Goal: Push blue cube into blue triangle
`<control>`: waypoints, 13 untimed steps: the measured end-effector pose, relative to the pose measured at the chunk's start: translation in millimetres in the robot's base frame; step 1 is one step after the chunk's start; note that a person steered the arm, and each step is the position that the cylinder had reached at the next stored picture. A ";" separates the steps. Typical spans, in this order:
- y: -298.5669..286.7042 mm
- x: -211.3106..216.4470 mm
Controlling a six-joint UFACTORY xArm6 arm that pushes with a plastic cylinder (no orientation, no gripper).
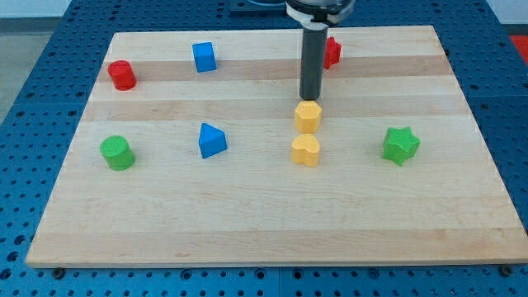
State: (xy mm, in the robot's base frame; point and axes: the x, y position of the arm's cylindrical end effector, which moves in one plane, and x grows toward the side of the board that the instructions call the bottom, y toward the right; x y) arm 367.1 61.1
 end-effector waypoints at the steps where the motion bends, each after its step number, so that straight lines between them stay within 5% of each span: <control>1: 3.1 4.8; 4: 3.1 80.1; 6: 3.1 73.5; 8: -16.8 -55.9; 9: -40.9 -87.0; 12: -169.4 -119.2; 13: -167.9 -136.5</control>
State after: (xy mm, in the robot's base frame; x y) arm 230.6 -106.8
